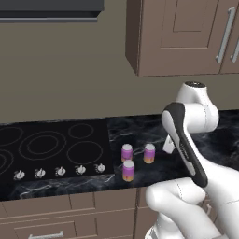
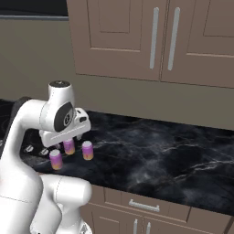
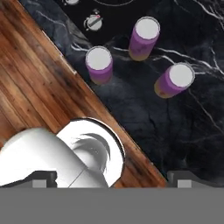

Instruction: Four empty soda cans are scattered around the kitchen. Gather all the cans and cluster them next to the stove for recycling.

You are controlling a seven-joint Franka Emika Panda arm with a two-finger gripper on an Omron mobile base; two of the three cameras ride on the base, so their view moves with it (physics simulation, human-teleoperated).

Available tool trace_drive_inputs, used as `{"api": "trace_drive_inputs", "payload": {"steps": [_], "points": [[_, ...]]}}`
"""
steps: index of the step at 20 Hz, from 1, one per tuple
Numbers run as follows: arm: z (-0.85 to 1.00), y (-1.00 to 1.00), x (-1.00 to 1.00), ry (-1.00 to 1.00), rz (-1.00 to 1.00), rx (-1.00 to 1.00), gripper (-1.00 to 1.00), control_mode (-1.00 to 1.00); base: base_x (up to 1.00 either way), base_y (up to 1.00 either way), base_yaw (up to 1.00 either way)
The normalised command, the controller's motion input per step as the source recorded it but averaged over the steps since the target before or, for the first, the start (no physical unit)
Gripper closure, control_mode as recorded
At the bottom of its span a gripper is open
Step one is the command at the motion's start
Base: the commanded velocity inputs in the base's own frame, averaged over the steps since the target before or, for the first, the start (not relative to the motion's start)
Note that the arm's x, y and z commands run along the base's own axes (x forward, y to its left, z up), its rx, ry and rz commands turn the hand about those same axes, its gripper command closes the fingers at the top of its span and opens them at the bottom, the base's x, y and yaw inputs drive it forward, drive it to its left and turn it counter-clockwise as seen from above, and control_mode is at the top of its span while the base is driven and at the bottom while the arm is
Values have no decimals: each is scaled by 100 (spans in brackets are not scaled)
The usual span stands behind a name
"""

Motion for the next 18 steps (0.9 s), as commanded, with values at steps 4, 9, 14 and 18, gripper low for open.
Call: {"api": "trace_drive_inputs", "payload": {"steps": [4, 9, 14, 18], "points": [[24, 0, -51, 2, -24, 9, -100, -100, 0, 0, 0], [20, 0, -45, 4, -26, 6, -100, -100, 0, 0, 0], [28, 0, -30, 6, -26, 2, -100, -100, 0, 0, 0], [33, 0, -22, 3, -25, 0, -100, -100, 0, 0, 0]]}}
